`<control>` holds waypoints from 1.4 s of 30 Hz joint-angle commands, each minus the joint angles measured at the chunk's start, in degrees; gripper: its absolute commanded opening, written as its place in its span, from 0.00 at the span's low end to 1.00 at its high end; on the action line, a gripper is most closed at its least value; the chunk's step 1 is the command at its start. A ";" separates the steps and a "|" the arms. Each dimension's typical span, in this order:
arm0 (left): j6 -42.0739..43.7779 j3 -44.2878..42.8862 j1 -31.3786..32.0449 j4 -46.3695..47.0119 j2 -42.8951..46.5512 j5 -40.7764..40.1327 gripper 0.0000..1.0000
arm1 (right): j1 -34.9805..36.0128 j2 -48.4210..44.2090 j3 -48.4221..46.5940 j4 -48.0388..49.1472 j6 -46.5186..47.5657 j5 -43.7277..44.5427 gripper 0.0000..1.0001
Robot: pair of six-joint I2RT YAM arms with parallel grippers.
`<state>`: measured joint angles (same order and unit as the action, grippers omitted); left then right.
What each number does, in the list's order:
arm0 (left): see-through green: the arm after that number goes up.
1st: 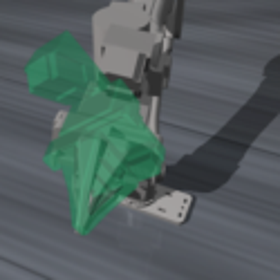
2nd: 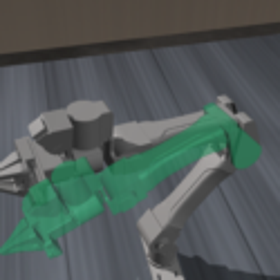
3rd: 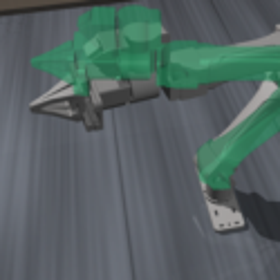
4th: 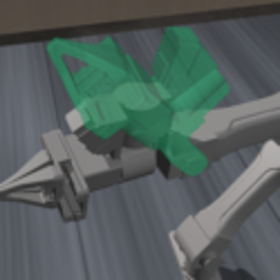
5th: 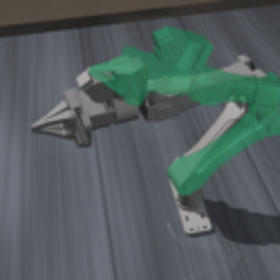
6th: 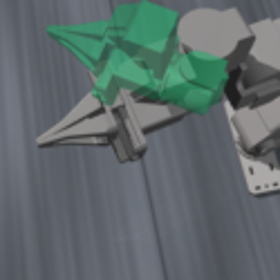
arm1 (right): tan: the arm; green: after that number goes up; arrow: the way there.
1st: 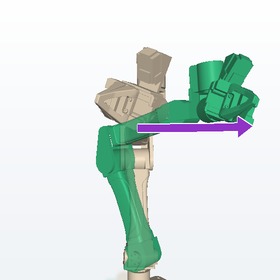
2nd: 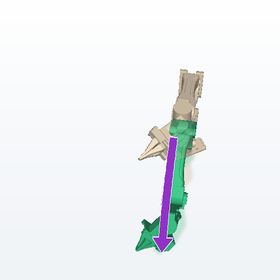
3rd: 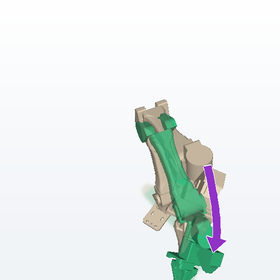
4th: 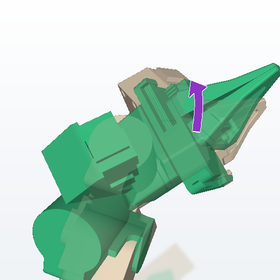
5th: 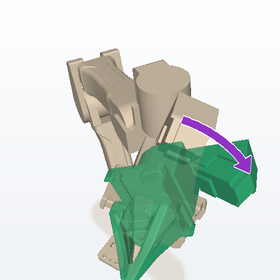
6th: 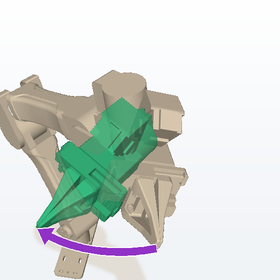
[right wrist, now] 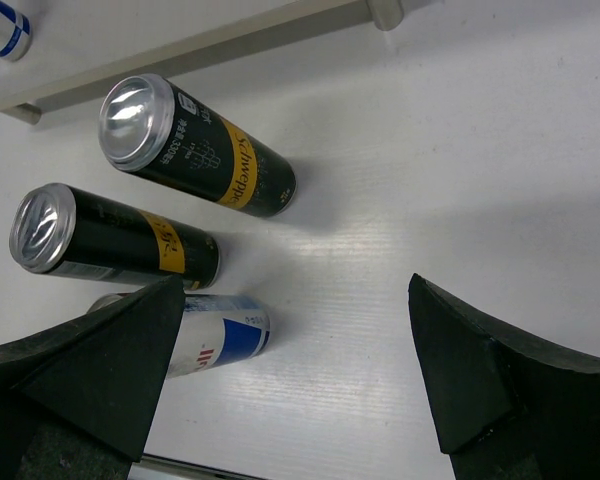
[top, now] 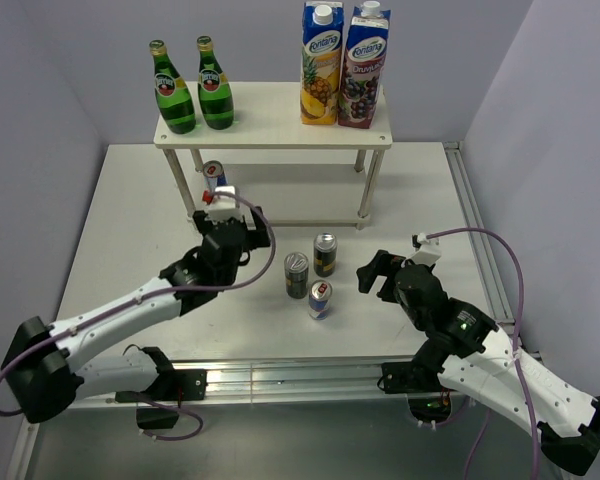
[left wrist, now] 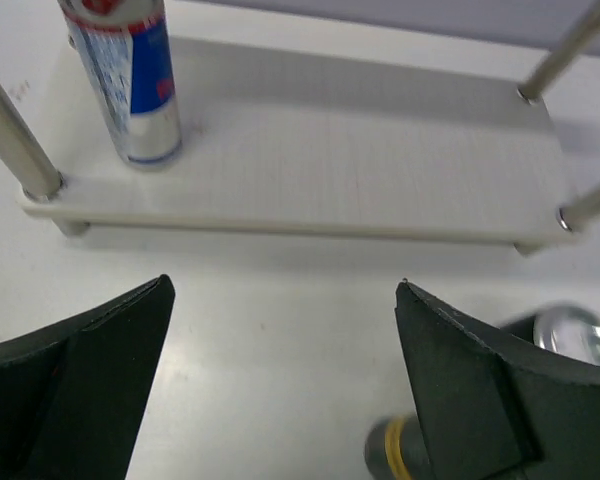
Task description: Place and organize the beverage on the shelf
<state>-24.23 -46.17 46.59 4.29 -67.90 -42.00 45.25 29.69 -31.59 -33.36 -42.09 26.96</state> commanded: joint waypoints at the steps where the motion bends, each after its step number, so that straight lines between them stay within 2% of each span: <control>1: -7.93 3.80 4.64 -9.56 6.10 -0.72 0.99 | 0.54 -0.60 -0.14 2.08 0.51 1.16 1.00; 2: -9.77 5.38 6.83 -11.05 10.20 1.20 0.99 | 0.54 -0.60 -0.13 2.16 0.43 1.25 1.00; 5: -10.22 9.15 10.96 -9.40 14.01 5.86 0.99 | 0.54 -0.43 -0.05 2.16 0.34 1.51 1.00; 8: -11.01 11.54 19.22 -9.22 16.30 5.35 0.99 | 0.54 -0.51 -0.14 1.90 0.08 1.78 1.00; 9: -11.28 12.15 23.68 -8.69 16.31 4.91 0.99 | 0.54 -0.69 -0.13 1.90 0.07 1.78 1.00; 12: -11.80 16.10 30.81 -3.09 14.82 6.75 0.99 | 0.45 -1.13 0.04 1.99 0.16 1.78 1.00; 17: -13.30 19.63 37.16 5.36 8.50 7.90 0.99 | 0.54 -0.51 -0.22 1.64 -0.10 1.96 1.00; 24: -11.98 18.49 38.14 17.05 -6.43 3.86 0.99 | 0.45 -0.60 -0.22 1.72 0.07 1.69 1.00; 27: -10.93 17.79 38.14 23.02 -12.05 -0.62 0.99 | 0.54 -0.16 -0.40 1.64 -0.01 1.78 1.00; 31: -8.83 14.89 38.05 26.46 -18.75 -6.07 0.99 | 0.45 -0.07 -0.40 1.72 0.16 1.52 1.00; 36: -7.24 10.93 36.21 30.14 -26.22 -5.82 0.99 | 0.54 0.37 -0.40 1.81 0.16 1.52 1.00; 42: -5.83 8.30 33.75 32.61 -29.83 -4.76 0.99 | 0.45 0.45 -0.40 1.90 0.25 1.43 1.00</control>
<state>-31.81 -35.18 81.36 32.23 -96.38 -45.41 45.25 29.87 -31.59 -33.39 -42.11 27.40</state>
